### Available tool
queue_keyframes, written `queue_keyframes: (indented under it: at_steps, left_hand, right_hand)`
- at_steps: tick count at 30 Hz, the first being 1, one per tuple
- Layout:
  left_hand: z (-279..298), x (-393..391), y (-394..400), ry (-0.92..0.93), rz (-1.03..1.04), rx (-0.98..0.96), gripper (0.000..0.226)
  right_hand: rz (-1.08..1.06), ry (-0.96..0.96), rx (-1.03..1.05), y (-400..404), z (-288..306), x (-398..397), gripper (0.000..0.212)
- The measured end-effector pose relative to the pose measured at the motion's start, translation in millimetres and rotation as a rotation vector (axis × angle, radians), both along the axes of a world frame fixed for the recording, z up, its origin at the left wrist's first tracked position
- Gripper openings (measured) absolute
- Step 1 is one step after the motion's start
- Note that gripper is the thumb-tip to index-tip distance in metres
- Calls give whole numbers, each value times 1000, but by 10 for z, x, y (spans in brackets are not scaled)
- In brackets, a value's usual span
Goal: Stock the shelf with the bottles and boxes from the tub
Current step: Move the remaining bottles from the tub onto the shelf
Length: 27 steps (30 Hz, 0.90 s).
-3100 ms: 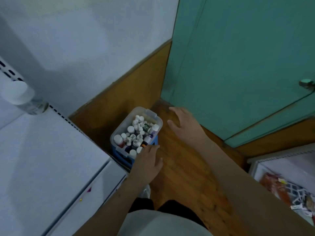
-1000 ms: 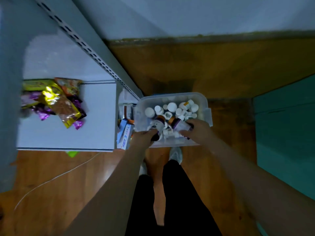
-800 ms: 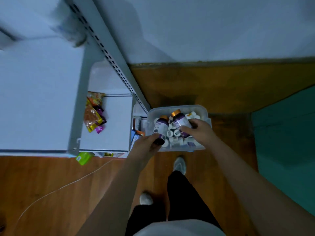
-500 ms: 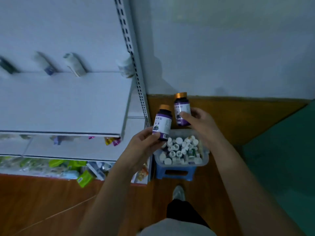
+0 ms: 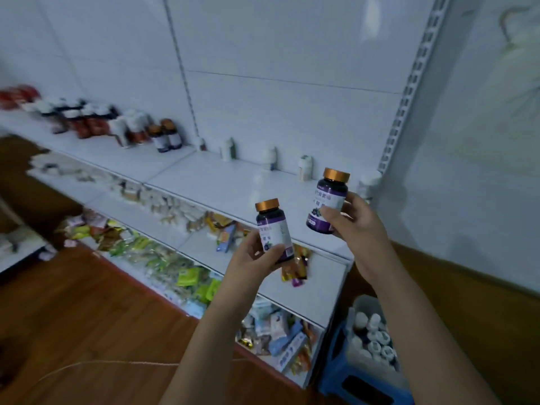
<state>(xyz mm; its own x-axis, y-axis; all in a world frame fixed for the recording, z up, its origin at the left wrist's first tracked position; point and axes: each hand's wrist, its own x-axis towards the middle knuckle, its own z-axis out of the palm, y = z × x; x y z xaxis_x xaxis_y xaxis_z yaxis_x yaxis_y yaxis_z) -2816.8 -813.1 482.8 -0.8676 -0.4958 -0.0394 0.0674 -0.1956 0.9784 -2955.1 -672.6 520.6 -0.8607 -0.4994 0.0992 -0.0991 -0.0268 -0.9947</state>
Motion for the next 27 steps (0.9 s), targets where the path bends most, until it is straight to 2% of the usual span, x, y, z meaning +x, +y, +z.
queue_keyframes:
  at_steps: [5,10,13,16,23,27]
  left_hand:
    - [44,341,-556,-10,159,-49,28]
    - [-69,365,-1186,-55,272,-80,27]
    - [-174,244,-1649,-105,321,-90,23]
    - [-234,26,-2223,-139,363,-103,29]
    - [-147,-545,-3581,-216,450,-136,30]
    - [-230,-758,-4181,-281,529,-154,42]
  right_hand:
    - [93,42,39,-726,11,170,33]
    - [168,69,58,-1501,-56,63,34]
    - [204,58,52,-2051,-149,-99,31]
    - [233,22,28,-2672,-239,-336,34]
    - [280,3,27,-4113,-236,-891,37]
    - [306,22,67,-4780,-278,-1113,36]
